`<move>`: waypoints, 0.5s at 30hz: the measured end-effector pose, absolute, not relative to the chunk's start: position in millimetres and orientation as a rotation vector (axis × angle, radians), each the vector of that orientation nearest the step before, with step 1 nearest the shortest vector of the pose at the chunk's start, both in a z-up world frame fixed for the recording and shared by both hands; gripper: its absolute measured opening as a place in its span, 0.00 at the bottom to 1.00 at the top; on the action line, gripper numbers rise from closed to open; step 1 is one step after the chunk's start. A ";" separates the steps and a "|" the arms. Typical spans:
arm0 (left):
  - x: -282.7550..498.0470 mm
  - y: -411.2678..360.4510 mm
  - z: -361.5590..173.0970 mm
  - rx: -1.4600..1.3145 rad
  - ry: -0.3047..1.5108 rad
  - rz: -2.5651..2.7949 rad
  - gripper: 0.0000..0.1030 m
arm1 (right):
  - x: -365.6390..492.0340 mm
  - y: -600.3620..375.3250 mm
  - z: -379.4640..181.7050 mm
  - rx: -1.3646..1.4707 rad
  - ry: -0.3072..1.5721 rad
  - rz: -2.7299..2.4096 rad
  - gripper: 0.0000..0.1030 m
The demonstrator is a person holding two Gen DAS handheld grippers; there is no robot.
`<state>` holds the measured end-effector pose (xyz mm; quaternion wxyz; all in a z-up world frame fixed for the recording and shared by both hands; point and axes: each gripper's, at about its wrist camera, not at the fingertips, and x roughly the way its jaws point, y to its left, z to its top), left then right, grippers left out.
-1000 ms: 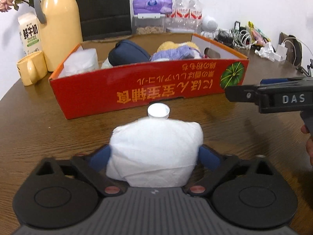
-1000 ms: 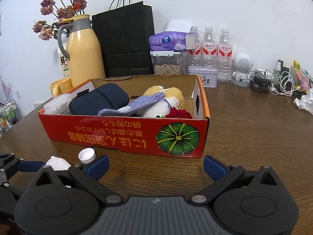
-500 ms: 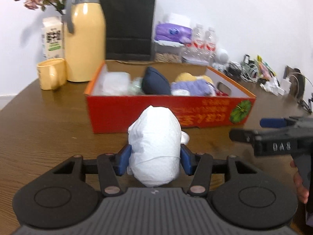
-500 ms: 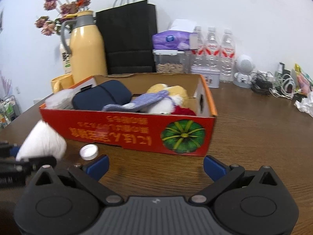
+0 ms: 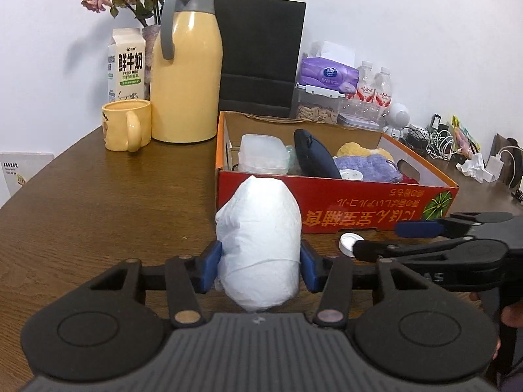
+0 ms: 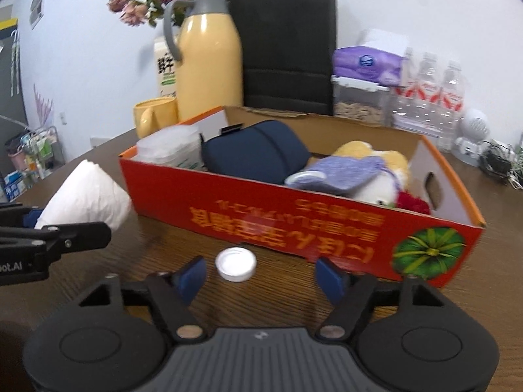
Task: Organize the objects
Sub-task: 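Lift the bundle with the left tool while the right tool grasps the white bottle cap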
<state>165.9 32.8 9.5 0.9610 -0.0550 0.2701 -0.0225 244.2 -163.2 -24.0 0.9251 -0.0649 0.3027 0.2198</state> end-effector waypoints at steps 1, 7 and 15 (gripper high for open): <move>166.2 34.3 8.4 -0.116 0.550 -0.047 0.48 | 244.7 -159.4 -25.2 -0.141 0.623 0.454 0.61; 165.5 38.0 4.7 -0.133 0.553 -0.068 0.43 | 249.8 -144.0 -32.8 -0.171 0.660 0.452 0.36; 163.7 38.8 6.0 -0.140 0.542 -0.068 0.43 | 243.2 -142.5 -33.0 -0.175 0.639 0.457 0.26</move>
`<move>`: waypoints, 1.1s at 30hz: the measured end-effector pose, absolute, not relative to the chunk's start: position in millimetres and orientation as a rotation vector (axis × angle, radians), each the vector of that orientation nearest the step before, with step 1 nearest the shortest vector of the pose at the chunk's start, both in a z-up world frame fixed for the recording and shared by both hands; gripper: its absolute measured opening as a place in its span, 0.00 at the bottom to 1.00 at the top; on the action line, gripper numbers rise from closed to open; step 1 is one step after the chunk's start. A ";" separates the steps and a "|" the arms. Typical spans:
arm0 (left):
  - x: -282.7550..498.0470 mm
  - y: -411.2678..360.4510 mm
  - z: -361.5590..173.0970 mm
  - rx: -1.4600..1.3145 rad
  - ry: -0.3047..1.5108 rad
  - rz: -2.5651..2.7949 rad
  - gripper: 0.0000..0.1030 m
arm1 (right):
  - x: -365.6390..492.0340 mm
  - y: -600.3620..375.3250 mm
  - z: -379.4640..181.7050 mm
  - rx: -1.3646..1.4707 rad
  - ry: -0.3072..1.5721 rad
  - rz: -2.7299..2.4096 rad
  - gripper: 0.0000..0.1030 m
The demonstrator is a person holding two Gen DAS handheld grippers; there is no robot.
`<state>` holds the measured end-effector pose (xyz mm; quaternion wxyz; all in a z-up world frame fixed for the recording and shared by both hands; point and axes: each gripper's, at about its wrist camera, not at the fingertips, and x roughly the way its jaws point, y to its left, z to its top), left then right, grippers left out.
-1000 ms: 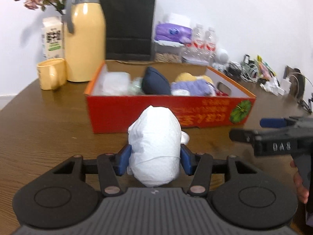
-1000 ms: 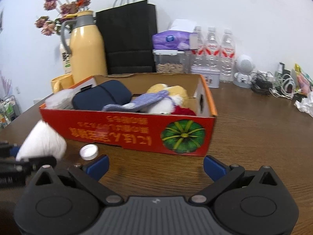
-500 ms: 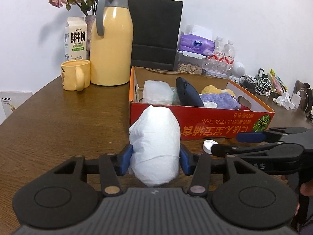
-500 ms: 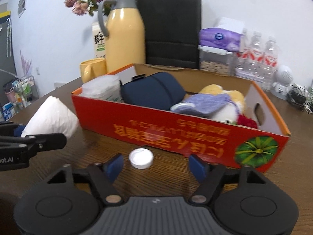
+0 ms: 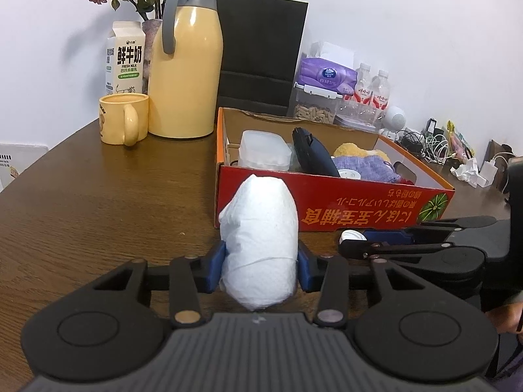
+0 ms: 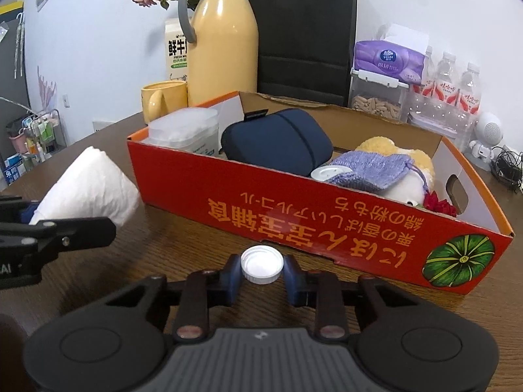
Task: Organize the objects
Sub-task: 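Lift the bundle with the left tool while the right tool grasps the white bottle cap, then carry the bundle and cap into the box and open both tools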
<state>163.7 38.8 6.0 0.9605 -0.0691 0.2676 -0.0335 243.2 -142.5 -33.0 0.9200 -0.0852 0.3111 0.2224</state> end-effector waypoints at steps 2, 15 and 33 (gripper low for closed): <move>162.0 38.6 7.7 -0.139 0.536 -0.066 0.43 | 241.0 -144.5 -30.4 -0.169 0.625 0.461 0.26; 160.2 30.7 50.7 -0.102 0.427 -0.088 0.43 | 225.0 -167.6 13.4 -0.109 0.473 0.461 0.26; 272.4 -2.9 87.9 -0.072 0.359 -0.080 0.43 | 322.3 -207.1 49.1 -0.111 0.391 0.292 0.26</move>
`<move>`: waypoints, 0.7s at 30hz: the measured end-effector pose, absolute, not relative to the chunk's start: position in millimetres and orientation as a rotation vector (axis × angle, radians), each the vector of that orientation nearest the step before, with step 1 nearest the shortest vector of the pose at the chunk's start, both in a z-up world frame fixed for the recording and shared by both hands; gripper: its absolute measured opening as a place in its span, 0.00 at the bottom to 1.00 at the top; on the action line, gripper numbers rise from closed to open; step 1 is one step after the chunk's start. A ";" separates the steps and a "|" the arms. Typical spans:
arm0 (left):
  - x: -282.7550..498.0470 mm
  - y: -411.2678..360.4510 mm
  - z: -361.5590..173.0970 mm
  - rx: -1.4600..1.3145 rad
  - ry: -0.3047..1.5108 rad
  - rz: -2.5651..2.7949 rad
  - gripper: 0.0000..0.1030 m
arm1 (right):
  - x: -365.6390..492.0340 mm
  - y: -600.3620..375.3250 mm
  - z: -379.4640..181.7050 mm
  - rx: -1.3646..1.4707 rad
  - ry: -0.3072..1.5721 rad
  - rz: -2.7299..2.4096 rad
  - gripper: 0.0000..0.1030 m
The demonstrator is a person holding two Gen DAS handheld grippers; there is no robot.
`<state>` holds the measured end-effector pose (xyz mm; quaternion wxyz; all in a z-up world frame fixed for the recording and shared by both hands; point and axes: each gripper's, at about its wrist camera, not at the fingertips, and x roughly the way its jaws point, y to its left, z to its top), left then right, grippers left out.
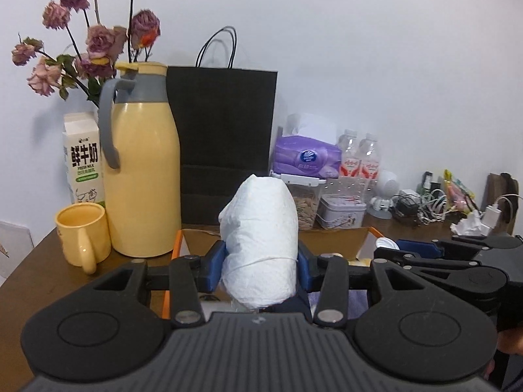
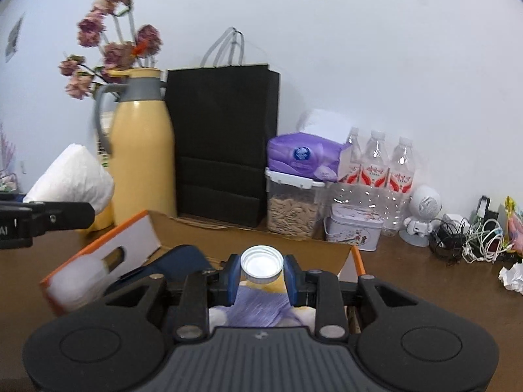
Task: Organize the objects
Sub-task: 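Carry the bundle and cap into the box and open both tools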
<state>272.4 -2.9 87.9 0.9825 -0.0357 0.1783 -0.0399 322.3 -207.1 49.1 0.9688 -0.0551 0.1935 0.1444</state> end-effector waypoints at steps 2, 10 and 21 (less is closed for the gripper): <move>290.2 -4.2 83.1 -0.079 0.381 -0.073 0.43 | 338.8 -211.3 45.0 -0.099 0.410 0.278 0.26; 338.5 2.6 59.4 -0.080 0.469 -0.032 0.47 | 393.4 -222.3 26.2 -0.087 0.456 0.227 0.26; 338.2 -3.8 52.0 -0.038 0.465 -0.008 1.00 | 395.1 -230.7 21.6 -0.044 0.469 0.238 0.89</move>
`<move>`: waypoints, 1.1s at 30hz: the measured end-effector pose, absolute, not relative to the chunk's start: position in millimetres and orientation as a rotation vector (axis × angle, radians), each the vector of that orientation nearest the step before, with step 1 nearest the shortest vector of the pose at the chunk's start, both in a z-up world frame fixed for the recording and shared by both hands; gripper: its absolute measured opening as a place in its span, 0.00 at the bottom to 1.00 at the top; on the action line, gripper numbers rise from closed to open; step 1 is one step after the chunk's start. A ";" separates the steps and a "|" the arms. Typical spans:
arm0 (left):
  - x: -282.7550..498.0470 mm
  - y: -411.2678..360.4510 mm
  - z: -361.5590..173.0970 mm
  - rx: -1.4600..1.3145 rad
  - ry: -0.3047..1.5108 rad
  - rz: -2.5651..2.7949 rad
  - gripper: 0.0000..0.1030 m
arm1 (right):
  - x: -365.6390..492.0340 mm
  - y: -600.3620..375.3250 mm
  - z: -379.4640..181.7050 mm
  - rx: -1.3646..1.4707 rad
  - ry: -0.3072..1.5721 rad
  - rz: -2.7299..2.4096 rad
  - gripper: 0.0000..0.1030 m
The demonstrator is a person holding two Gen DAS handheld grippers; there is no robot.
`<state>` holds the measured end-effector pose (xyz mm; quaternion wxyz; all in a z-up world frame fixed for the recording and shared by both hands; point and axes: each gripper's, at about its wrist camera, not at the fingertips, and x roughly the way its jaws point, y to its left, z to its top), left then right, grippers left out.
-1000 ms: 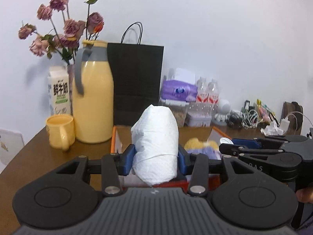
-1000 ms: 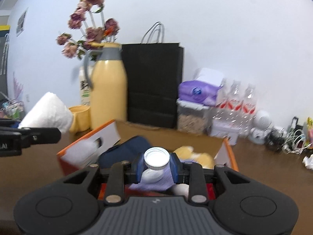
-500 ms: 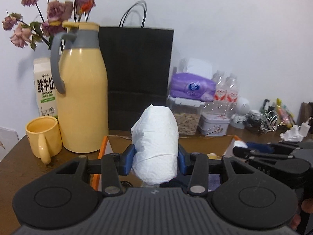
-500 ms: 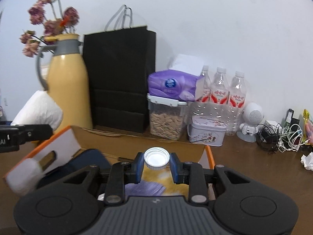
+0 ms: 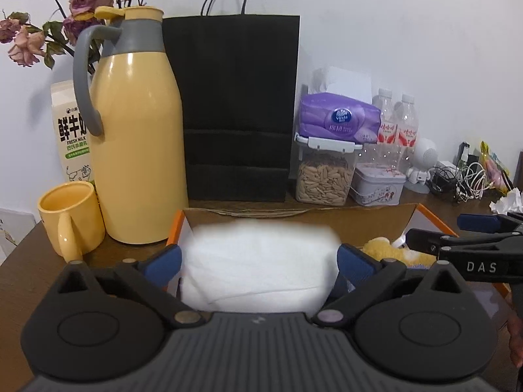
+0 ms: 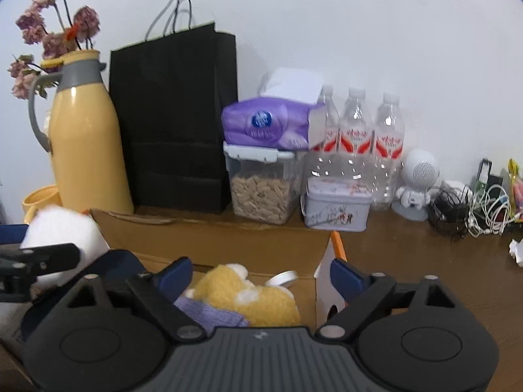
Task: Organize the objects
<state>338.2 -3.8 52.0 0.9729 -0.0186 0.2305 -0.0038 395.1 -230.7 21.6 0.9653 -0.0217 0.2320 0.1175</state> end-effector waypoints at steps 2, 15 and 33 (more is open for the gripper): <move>336.7 -4.0 54.4 -0.037 0.465 -0.001 1.00 | 393.3 -228.7 24.5 -0.044 0.471 0.250 0.96; 305.8 -7.6 75.2 -0.033 0.408 0.003 1.00 | 361.1 -218.8 38.4 -0.070 0.471 0.261 1.00; 193.6 -7.1 85.9 -0.002 0.418 0.016 1.00 | 248.0 -220.7 65.5 -0.067 0.458 0.280 1.00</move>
